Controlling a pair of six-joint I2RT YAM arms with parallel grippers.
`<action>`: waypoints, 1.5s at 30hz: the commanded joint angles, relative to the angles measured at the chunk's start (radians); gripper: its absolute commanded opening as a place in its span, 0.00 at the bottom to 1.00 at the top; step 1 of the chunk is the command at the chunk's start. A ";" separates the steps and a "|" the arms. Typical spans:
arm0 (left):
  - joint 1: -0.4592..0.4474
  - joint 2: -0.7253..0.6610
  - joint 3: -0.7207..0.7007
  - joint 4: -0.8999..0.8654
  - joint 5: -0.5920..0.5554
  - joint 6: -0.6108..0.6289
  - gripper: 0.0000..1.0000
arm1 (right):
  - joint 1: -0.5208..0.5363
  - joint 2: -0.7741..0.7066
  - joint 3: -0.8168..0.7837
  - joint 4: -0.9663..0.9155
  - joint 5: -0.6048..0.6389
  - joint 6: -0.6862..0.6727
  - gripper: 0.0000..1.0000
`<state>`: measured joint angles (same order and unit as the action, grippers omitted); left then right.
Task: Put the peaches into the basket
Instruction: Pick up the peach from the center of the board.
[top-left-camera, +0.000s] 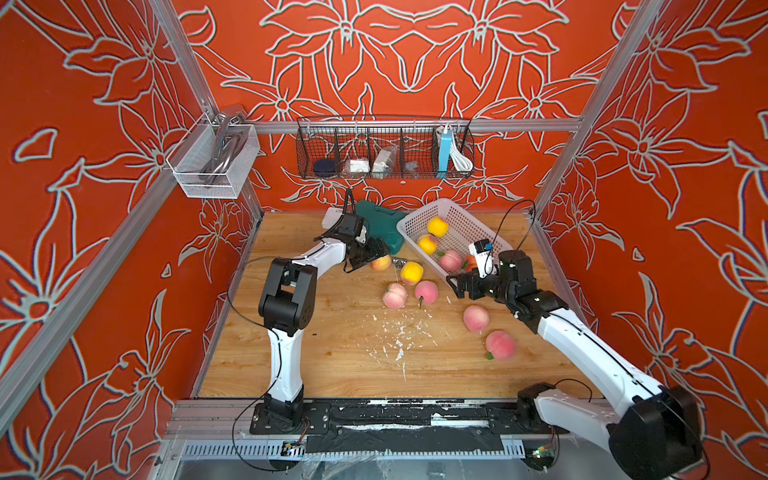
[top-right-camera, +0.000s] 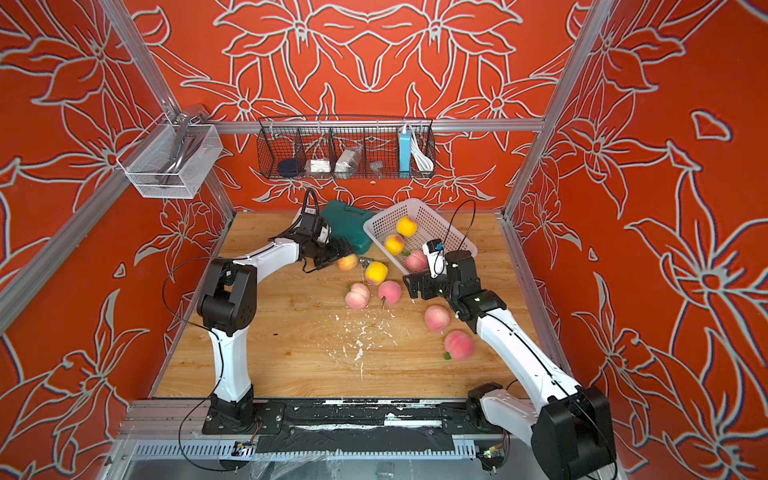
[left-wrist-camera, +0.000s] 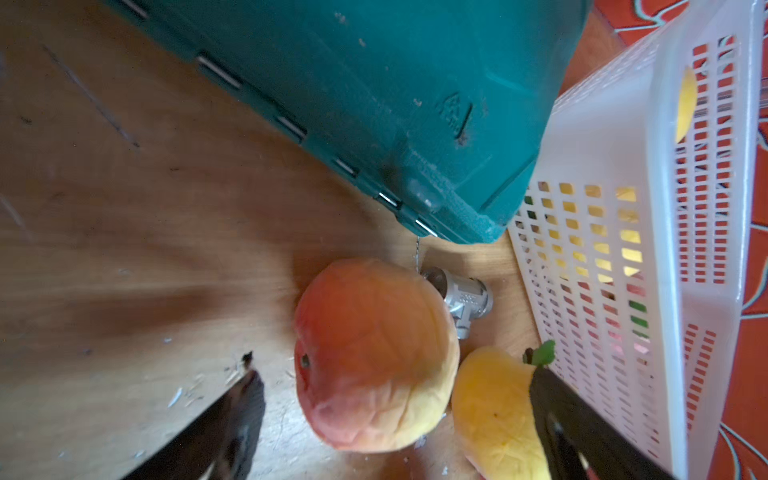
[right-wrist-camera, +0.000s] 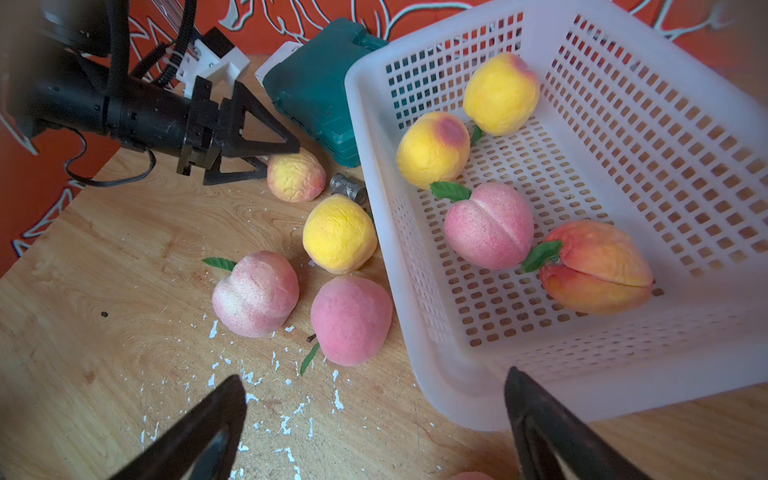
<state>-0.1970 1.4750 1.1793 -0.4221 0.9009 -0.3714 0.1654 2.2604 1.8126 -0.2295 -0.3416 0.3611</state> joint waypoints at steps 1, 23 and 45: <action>0.005 0.008 -0.018 0.022 0.016 0.013 0.97 | 0.001 0.027 0.044 0.011 -0.012 0.025 0.73; 0.018 0.039 -0.037 0.032 0.006 0.021 0.97 | 0.031 0.064 0.079 -0.049 0.057 -0.021 0.73; 0.082 -0.077 -0.058 0.060 -0.049 -0.037 0.98 | 0.034 0.074 0.112 -0.081 0.047 -0.024 0.89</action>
<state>-0.1211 1.4292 1.1130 -0.3710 0.8536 -0.3988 0.1913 2.3234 1.8877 -0.2901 -0.2962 0.3481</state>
